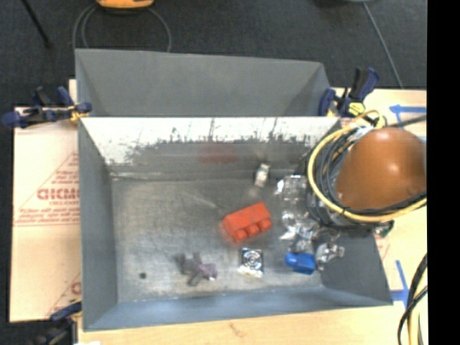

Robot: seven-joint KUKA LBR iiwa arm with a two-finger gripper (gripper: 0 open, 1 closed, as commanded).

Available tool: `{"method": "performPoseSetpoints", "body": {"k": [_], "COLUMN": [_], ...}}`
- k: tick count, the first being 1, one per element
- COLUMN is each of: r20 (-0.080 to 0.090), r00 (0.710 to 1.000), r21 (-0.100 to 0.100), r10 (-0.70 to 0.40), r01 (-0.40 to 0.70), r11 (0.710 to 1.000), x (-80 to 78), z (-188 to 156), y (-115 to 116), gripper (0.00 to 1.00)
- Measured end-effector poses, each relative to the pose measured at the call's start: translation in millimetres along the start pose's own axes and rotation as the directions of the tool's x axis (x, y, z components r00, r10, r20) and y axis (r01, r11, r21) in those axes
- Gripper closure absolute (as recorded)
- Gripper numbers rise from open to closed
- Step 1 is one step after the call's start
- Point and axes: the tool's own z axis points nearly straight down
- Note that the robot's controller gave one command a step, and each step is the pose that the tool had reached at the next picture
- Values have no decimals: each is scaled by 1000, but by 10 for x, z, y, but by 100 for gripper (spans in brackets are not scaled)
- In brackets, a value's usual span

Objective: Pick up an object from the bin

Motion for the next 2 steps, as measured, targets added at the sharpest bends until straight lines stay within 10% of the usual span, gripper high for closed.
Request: {"method": "performPoseSetpoints", "body": {"k": [2], "r20": [1], "r00": [1000], "r21": [-3], "r10": [12], "r01": [-12], "r11": [1000], "x": [-5], "z": [-152], "y": [-21], "gripper": [100]}}
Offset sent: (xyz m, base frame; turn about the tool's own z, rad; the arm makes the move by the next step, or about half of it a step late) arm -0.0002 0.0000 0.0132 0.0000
